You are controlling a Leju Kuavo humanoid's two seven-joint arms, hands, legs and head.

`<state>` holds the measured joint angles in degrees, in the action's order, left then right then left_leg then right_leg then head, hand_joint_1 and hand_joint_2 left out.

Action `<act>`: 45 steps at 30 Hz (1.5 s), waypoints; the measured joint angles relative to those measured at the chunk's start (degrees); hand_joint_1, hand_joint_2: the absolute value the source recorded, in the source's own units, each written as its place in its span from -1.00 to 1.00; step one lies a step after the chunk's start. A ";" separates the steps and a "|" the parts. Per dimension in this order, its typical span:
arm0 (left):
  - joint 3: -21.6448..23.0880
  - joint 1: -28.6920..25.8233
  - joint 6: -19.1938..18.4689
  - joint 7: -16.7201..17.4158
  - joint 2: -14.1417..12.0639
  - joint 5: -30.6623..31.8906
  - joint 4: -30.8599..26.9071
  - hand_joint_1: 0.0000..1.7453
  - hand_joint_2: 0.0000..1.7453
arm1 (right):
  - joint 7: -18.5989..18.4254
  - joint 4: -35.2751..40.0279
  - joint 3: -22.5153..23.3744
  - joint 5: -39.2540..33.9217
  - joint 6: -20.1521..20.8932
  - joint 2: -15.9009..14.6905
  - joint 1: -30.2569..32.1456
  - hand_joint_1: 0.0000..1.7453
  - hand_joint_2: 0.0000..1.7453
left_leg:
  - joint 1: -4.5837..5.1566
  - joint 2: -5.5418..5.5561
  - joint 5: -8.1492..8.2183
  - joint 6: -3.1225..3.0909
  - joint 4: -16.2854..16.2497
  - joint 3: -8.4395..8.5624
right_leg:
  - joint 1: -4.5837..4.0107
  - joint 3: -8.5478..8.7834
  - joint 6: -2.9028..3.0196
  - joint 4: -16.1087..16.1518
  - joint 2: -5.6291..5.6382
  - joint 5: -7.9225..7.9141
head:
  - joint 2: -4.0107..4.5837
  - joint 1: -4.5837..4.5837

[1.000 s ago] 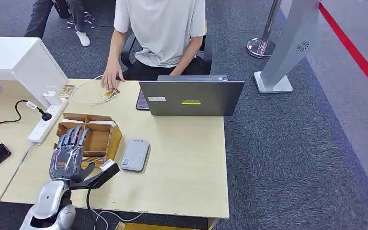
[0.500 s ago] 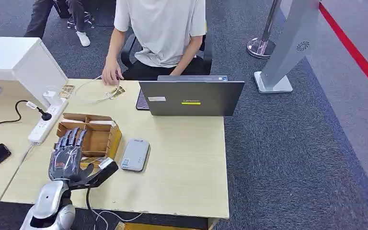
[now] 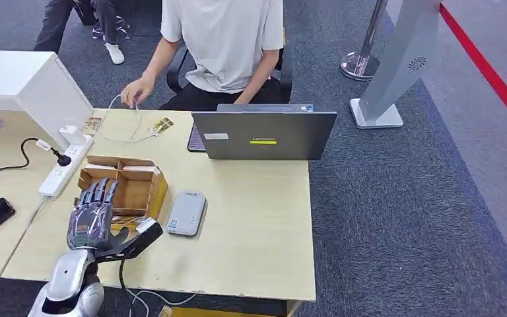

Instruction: Pass the card to the sensor for recognition and then transmit it.

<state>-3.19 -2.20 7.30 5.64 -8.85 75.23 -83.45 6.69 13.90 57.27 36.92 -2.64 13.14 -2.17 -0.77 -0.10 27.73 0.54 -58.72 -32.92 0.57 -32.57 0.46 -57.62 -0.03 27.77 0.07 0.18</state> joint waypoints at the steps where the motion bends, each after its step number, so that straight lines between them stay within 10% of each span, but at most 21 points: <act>1: 0.00 0.00 -0.04 0.15 0.00 0.02 0.00 -1.00 1.00 | 0.00 0.00 0.02 0.11 0.00 0.00 0.00 -1.00 1.00 | 0.00 0.00 0.00 0.00 0.00 0.00 | 0.00 0.00 0.00 0.00 0.00 0.00 | 0.00 0.00; 2: 0.00 -0.01 -0.04 0.24 0.02 0.04 0.00 -1.00 1.00 | 0.00 0.00 0.00 0.17 0.00 0.00 0.00 -1.00 1.00 | 0.00 0.00 0.00 0.00 0.00 0.00 | 0.00 0.00 0.00 0.00 0.00 0.00 | 0.00 0.00; 3: 0.00 -0.02 -0.07 0.33 0.02 0.04 0.00 1.00 1.00 | -0.02 0.00 0.02 0.24 0.00 0.00 -0.01 -1.00 1.00 | 0.00 0.00 0.00 0.00 0.00 0.00 | 0.00 0.00 0.00 0.00 0.00 0.00 | 0.00 0.00; 37: 0.18 -0.47 -2.67 0.29 -0.70 -2.88 0.00 1.00 1.00 | -0.09 0.00 1.05 1.60 0.24 0.00 -0.14 -1.00 1.00 | 0.00 0.00 0.00 0.00 0.00 0.00 | 0.00 0.00 0.00 0.00 0.00 0.00 | 0.00 0.00; 45: 0.17 -0.59 1.53 2.60 -0.28 0.48 -0.72 1.00 1.00 | -0.13 0.00 1.20 2.53 0.09 0.00 -0.25 -1.00 1.00 | 0.00 0.00 0.00 0.00 0.00 0.00 | 0.00 0.00 0.00 0.00 0.00 0.00 | 0.00 0.00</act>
<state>-3.02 -2.79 8.83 8.24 -9.14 75.71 -84.17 6.56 13.90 58.47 39.45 -2.56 13.14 -2.42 -0.77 -0.10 27.73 0.54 -58.72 -32.92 0.56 -32.57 0.46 -57.62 -0.03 27.77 0.07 0.17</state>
